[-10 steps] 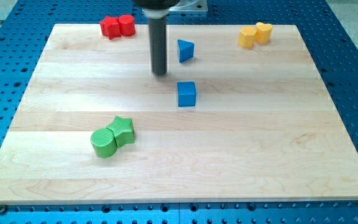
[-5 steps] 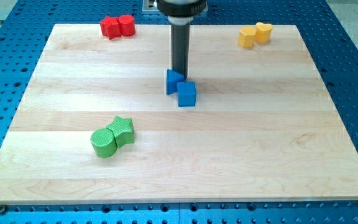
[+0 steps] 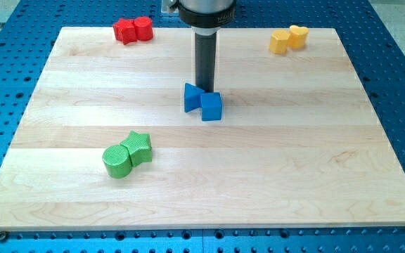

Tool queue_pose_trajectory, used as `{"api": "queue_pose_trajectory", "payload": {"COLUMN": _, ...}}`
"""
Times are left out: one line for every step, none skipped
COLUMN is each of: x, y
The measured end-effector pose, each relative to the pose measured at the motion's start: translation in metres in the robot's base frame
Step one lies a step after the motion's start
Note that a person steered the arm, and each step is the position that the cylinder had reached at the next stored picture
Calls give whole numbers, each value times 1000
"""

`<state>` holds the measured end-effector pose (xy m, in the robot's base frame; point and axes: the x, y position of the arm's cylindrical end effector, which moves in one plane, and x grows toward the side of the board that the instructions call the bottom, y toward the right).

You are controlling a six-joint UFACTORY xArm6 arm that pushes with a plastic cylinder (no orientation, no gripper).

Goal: Move the blue blocks to the center of the board

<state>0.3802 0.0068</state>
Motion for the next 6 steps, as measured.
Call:
{"api": "queue_pose_trajectory", "payload": {"x": 0, "y": 0}}
{"api": "queue_pose_trajectory", "payload": {"x": 0, "y": -6}}
{"api": "queue_pose_trajectory", "payload": {"x": 0, "y": -7}}
{"api": "queue_pose_trajectory", "payload": {"x": 1, "y": -8}}
{"api": "queue_pose_trajectory", "payload": {"x": 13, "y": -87}}
{"api": "queue_pose_trajectory", "payload": {"x": 39, "y": -144}}
